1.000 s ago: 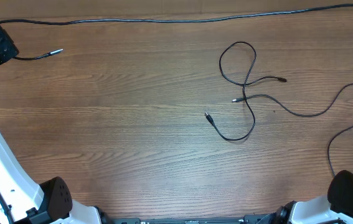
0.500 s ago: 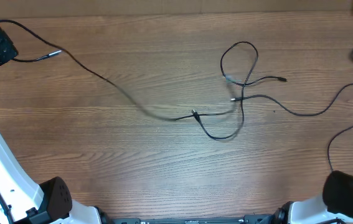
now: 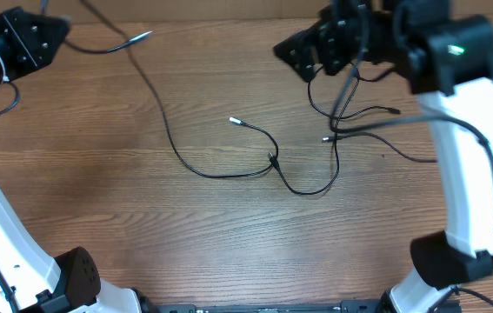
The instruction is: Untangle cables
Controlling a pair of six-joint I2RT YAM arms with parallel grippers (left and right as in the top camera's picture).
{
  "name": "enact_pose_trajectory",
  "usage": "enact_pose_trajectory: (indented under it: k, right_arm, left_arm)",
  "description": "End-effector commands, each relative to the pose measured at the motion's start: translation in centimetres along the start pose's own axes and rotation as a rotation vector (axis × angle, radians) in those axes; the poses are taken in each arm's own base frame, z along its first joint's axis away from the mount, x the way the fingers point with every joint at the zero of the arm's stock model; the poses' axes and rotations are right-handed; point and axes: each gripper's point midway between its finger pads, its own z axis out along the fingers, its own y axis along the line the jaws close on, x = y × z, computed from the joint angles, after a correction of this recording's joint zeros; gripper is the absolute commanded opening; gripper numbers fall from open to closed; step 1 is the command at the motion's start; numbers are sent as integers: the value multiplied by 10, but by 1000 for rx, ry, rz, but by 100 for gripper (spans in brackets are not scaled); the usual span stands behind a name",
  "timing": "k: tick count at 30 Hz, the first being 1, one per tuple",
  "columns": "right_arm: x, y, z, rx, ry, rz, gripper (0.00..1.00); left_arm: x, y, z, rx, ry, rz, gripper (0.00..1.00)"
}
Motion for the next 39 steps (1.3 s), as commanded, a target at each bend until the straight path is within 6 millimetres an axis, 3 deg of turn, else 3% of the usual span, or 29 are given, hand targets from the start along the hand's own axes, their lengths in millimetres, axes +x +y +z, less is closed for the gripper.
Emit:
enact_pose_trajectory:
  k: [1, 9, 17, 22, 28, 37, 38, 39]
  right_arm:
    - [9, 8, 34, -80, 21, -69, 100]
    - [-11, 66, 73, -298, -111, -176, 100]
    - [-3, 115, 105, -382, -120, -243, 100]
    - [-2, 134, 122, -415, -120, -269, 100]
    - [-7, 136, 137, -405, -151, -292, 100]
    - [-8, 123, 153, -338, -153, -293, 100]
    - [-5, 120, 156, -325, -140, -286, 95]
    - [-3, 118, 159, -315, -131, -282, 71]
  left_arm:
    - [10, -89, -28, 473, 63, 17, 4]
    - [16, -117, -46, 661, 131, -38, 4]
    - [12, -121, -48, 665, 150, -86, 4]
    - [11, -121, -49, 664, 151, -87, 4]
    - [14, -127, -50, 673, 157, -76, 4]
    - [18, -135, -52, 683, 167, -68, 4]
    - [18, -135, -52, 683, 167, -68, 4]
    - [19, -135, -52, 683, 166, -66, 4]
